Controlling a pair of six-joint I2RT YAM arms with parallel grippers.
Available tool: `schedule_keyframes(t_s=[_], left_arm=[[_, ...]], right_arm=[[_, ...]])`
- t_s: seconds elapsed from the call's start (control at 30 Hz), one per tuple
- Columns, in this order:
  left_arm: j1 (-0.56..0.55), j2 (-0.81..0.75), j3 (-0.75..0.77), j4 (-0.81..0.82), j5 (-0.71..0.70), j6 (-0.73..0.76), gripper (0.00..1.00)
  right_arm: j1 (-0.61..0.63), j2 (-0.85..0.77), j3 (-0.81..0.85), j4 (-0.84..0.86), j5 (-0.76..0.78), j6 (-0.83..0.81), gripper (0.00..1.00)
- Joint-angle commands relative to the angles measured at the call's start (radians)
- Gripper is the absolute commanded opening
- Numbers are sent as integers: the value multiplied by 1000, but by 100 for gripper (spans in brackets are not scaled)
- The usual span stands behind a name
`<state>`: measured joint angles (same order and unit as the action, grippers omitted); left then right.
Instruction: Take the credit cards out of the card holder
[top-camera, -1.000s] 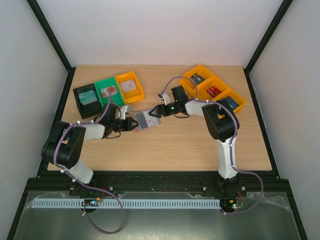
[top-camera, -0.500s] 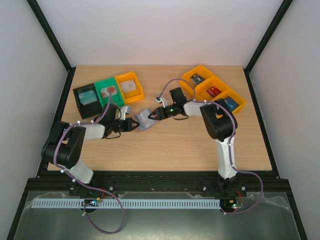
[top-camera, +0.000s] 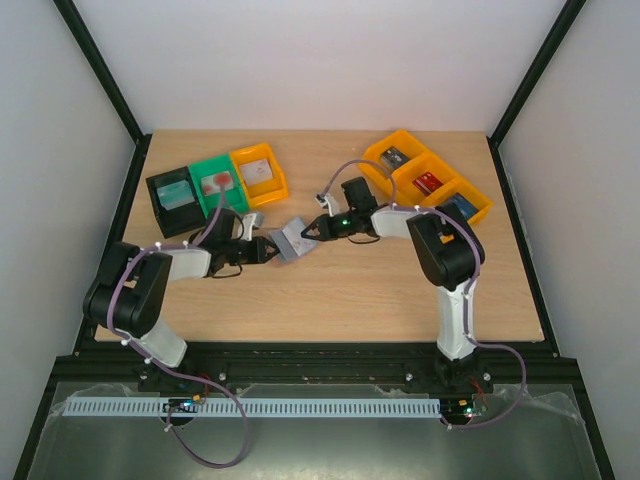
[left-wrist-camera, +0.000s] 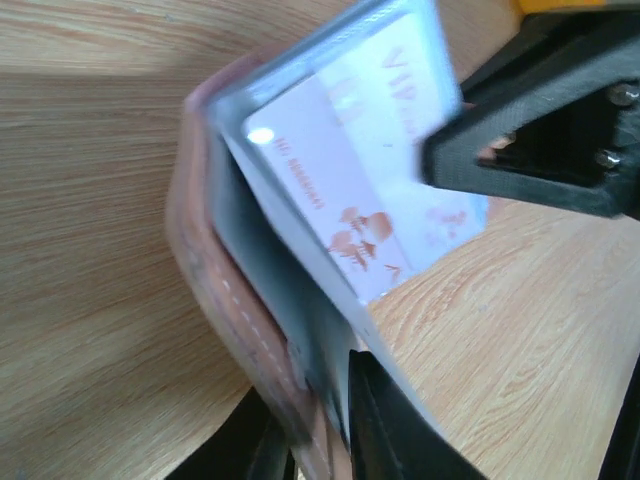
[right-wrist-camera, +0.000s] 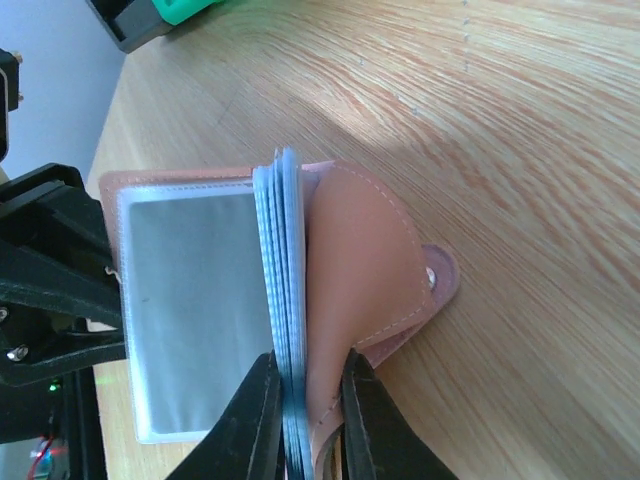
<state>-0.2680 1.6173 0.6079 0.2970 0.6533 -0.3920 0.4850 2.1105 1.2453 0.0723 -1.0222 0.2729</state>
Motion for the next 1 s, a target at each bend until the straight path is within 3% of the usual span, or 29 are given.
schedule_keyframes(t_s=[0.0,0.17,0.27,0.37,0.57,0.7,0.97], left_arm=[[7,-40,30,-27,-48,26,21],[38,-105,18,-28,-55,26,51],[56,-147,5,-22,-60,30,58],[75,-191,8,-25,-49,34,58],[77,-263,51,-2,109,15,43],[44,-293,107,-17,207,21,41],[46,-342,120,-6,251,-19,51]], right_arm=[[15,-160,-71,12,203,69,1],[15,-318,-192,8,406,98,2],[16,-395,-255,11,489,125,2],[20,-465,-305,31,559,165,2],[71,-587,-340,119,645,234,2],[80,-599,-359,279,486,336,1],[89,-604,-404,564,304,523,2]])
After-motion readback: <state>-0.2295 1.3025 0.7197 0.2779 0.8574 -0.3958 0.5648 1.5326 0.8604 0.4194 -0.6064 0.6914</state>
